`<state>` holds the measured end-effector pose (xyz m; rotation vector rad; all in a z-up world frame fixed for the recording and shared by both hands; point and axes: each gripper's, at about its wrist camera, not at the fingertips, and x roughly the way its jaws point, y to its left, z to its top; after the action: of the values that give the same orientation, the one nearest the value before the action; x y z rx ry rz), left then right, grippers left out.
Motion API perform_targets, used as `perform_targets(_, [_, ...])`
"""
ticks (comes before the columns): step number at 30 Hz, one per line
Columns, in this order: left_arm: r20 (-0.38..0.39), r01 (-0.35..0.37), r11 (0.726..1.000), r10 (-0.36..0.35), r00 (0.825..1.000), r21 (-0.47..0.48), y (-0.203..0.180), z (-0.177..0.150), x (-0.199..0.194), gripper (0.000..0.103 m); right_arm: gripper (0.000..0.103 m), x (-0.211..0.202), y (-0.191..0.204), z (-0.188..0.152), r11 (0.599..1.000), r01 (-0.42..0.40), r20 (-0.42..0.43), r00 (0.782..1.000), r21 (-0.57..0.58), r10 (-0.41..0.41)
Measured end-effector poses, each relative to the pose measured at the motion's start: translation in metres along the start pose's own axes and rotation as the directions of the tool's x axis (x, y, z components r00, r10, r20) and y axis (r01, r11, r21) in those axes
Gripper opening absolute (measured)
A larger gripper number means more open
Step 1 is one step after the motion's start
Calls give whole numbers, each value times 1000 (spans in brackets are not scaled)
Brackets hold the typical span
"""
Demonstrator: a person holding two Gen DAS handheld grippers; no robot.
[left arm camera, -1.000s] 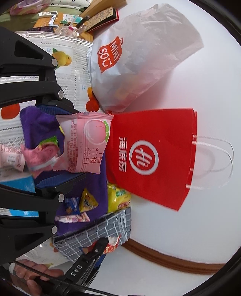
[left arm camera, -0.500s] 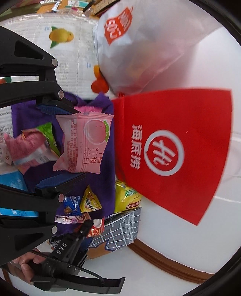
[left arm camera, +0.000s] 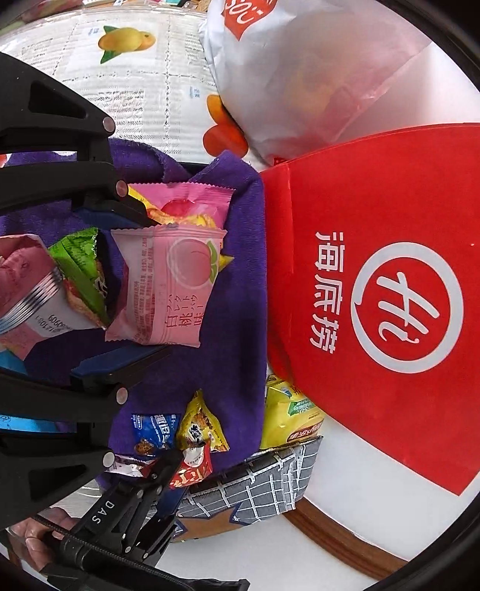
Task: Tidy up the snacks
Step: 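Lower both held packets onto the purple towel, then open both tools to release the red-gold and pink peach packets, then withdraw both open tools back toward the remaining snacks near the tissue pack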
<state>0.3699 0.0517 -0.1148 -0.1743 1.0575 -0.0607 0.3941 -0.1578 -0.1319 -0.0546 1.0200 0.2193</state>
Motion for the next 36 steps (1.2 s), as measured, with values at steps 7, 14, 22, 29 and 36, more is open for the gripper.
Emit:
perform_targets(7, [-8,14,1000,-14,1000,18,-5,0,3,53,41,9,0,-2,1000,9,-31,999,-6,-10])
perform_targets(14, [0,33,999,-33,999,13,-1,2,-8,55,48,11,0,-3,1000,13,-33,999,-6,-13])
perform_targets(22, [36,26,999,-27,999,38,-1,-4,-39,70,66,-9,8,-1,999,18,23,1000,-28,-17])
perform_targets(29, [39,-2,1000,1,999,15,6,-26,-60,71,66,-40,15,-4,1000,14,78,997,-19,-12])
perform_targets(36, [-16,9,1000,-9,1000,-18,10,-57,-52,72,66,-67,16,-18,999,32,116,993,-30,-28])
